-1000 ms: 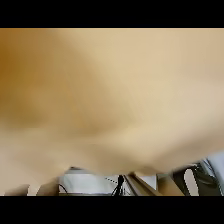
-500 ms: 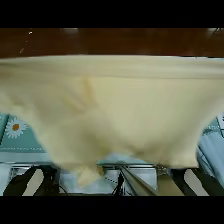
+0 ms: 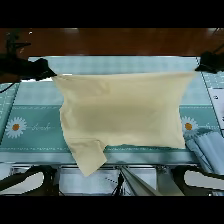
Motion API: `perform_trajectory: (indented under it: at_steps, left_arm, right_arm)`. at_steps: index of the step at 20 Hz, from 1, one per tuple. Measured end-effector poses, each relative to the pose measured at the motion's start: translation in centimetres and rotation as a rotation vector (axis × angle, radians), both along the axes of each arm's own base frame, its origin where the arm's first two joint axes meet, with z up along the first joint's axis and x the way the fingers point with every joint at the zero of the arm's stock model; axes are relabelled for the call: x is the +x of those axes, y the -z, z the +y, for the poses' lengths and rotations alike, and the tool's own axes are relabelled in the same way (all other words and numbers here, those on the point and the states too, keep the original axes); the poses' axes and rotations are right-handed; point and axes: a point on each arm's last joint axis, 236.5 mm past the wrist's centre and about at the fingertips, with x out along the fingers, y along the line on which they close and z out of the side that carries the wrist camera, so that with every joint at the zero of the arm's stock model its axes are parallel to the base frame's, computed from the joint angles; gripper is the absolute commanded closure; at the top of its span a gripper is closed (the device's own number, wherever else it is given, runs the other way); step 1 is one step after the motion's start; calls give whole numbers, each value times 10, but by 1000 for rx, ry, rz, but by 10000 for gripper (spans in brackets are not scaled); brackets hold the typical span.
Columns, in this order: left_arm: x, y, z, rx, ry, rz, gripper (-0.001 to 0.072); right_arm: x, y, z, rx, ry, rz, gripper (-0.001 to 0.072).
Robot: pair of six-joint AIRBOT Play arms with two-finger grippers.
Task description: Fold the shirts.
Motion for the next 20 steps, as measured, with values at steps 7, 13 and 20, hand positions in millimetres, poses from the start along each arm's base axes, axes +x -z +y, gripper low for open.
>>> perform_trajectory:
  at_steps: [7, 13, 20]
  left_arm:
    - [102, 40, 14, 22, -159, -194, 681]
    - [117, 88, 5, 10, -173, -141, 681]
    - [46, 107, 0, -52, -7, 188, 680]
  right_arm:
    - [99, 49, -3, 23, 125, -191, 695]
    - [102, 108, -3, 44, 144, -78, 694]
    - [37, 115, 2, 44, 42, 184, 694]
